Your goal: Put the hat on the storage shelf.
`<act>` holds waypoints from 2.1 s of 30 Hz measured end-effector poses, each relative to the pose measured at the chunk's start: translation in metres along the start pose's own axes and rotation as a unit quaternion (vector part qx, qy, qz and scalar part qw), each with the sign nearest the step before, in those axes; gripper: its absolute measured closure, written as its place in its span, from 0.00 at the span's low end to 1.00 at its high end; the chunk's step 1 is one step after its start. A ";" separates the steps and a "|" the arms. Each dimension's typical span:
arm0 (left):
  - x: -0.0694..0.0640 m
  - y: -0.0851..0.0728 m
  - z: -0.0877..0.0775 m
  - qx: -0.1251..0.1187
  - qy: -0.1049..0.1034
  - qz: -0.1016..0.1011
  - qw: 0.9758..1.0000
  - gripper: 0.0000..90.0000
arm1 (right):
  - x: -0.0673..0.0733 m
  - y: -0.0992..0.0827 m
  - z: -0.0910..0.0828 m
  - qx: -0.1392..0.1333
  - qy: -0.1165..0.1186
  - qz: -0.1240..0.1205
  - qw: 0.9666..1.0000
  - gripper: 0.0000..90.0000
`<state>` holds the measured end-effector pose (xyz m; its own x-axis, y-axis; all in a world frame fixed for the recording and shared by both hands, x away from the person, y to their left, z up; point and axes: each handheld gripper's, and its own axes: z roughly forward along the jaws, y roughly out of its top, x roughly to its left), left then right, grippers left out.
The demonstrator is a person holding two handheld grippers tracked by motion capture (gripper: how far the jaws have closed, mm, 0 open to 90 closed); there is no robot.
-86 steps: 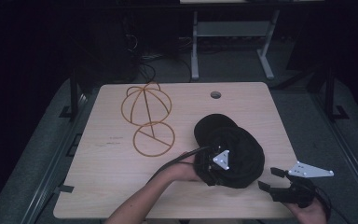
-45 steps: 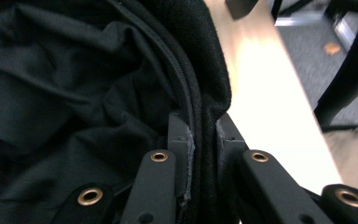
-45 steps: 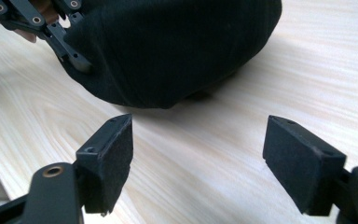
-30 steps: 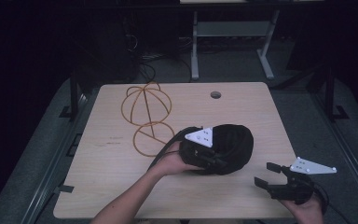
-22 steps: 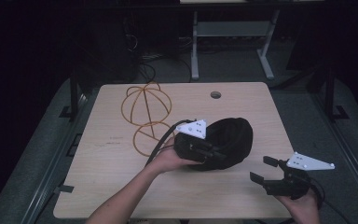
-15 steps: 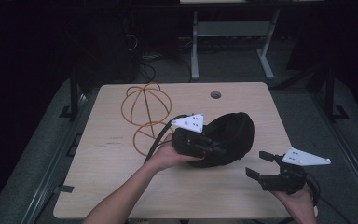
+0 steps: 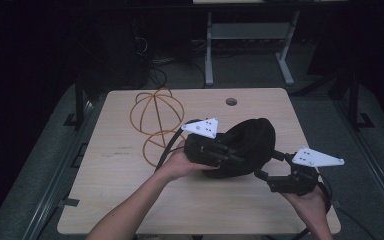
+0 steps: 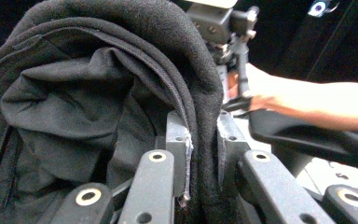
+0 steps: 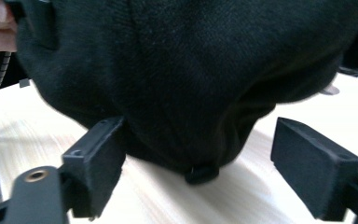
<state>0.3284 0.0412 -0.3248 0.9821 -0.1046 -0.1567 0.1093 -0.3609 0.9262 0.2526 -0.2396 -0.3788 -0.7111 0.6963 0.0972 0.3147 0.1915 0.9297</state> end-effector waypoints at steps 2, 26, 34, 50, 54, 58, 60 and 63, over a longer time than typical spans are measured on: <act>-0.002 0.001 0.002 -0.002 -0.006 -0.001 1.000 0.88 | 0.001 0.002 0.004 0.008 -0.012 -0.009 1.000 0.27; 0.005 -0.005 -0.006 -0.020 0.001 -0.026 0.999 0.85 | 0.011 0.010 0.007 -0.026 -0.027 -0.035 0.999 0.95; 0.005 -0.005 -0.016 -0.013 0.027 -0.021 0.999 0.80 | 0.010 0.024 0.004 -0.018 -0.021 -0.047 0.999 0.96; 0.000 -0.005 -0.044 -0.012 0.090 -0.011 0.996 0.62 | 0.008 0.054 -0.001 -0.018 -0.012 -0.066 0.998 0.96; -0.005 -0.008 -0.056 0.002 0.113 -0.001 0.994 0.58 | 0.005 0.063 -0.004 -0.011 -0.011 -0.066 0.998 0.96; -0.010 -0.012 -0.069 0.008 0.130 -0.001 0.991 0.56 | 0.002 0.073 -0.005 -0.001 -0.008 -0.067 0.998 0.96; -0.012 -0.013 -0.074 0.008 0.136 0.002 0.991 0.56 | 0.000 0.079 -0.006 0.003 -0.007 -0.067 0.998 0.96; -0.017 -0.016 -0.081 0.021 0.152 0.007 0.988 0.54 | -0.002 0.086 -0.006 0.006 -0.004 -0.063 0.998 0.96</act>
<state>0.3224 0.1235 -0.3092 0.9850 0.1703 -0.0282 0.0953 -0.4000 0.9115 0.2778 -0.2287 -0.2972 -0.7409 0.6713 -0.0229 0.2304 0.2860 0.9301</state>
